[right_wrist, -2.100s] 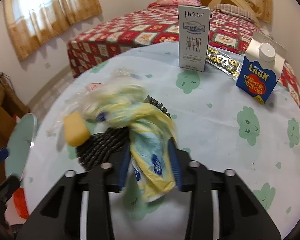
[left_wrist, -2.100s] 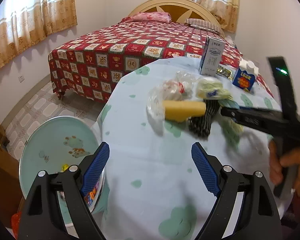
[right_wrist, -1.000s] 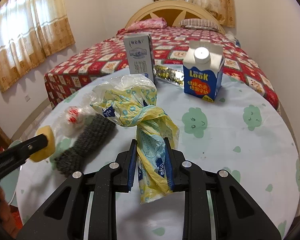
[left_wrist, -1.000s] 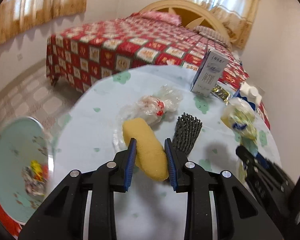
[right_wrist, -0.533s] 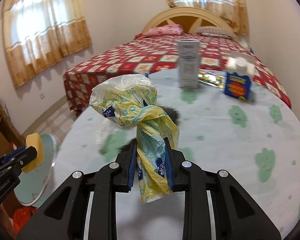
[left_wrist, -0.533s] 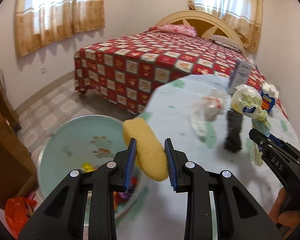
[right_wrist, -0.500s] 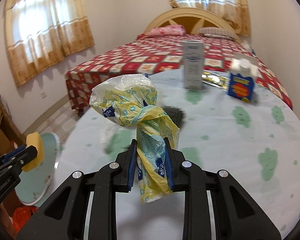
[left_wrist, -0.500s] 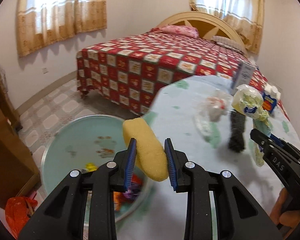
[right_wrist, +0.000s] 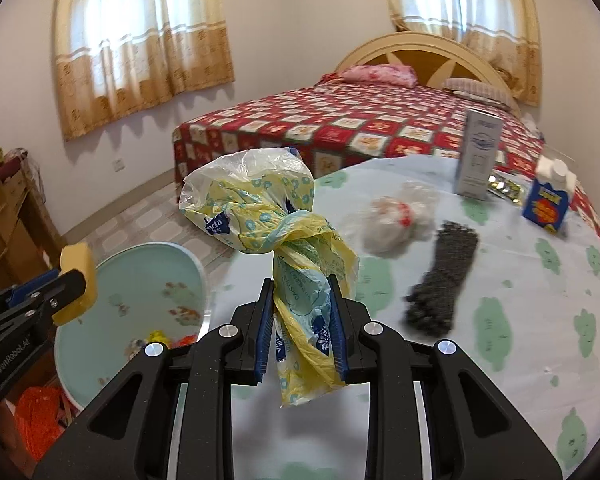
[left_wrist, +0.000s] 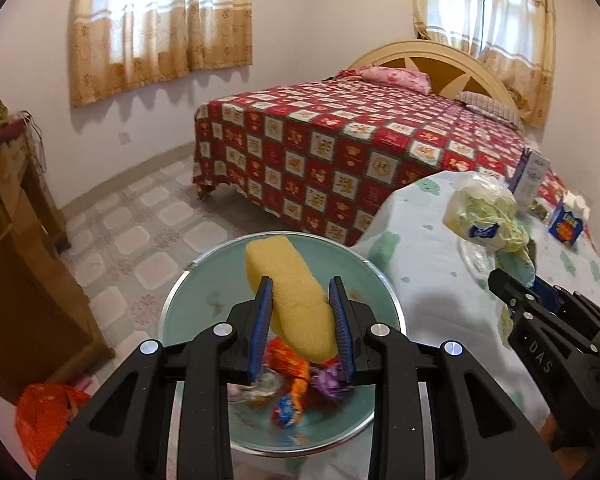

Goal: Collect trash
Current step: 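Carry the yellow sponge over the teal bucket with the left tool while the right tool holds the printed bag, then open the right tool then the left tool to drop both items into the bucket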

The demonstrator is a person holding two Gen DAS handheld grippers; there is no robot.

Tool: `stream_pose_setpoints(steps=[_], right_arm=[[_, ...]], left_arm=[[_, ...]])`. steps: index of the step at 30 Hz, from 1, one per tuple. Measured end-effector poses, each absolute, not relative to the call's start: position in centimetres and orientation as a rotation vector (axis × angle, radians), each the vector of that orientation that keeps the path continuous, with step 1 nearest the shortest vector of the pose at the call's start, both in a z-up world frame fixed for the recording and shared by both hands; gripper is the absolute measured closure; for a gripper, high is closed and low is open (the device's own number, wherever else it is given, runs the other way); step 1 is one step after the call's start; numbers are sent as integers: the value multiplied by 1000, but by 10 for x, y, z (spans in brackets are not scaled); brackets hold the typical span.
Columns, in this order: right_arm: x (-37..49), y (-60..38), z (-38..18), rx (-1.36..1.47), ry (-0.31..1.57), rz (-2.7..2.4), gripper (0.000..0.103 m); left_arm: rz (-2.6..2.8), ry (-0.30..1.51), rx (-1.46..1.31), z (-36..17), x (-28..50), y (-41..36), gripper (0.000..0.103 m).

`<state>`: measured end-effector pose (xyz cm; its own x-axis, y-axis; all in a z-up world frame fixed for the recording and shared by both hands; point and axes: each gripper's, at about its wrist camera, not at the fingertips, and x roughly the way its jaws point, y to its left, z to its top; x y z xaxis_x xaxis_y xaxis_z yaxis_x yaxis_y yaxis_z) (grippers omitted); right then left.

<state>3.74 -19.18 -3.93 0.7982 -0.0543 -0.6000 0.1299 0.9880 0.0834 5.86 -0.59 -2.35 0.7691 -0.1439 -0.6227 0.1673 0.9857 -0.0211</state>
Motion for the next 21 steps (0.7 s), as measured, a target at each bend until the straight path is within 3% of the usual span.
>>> stream_pose_setpoints(steps=[21], right_arm=[[68, -109, -56, 56, 761, 70, 77]], left_arm=[[-95, 829, 21, -52, 84, 29, 72]])
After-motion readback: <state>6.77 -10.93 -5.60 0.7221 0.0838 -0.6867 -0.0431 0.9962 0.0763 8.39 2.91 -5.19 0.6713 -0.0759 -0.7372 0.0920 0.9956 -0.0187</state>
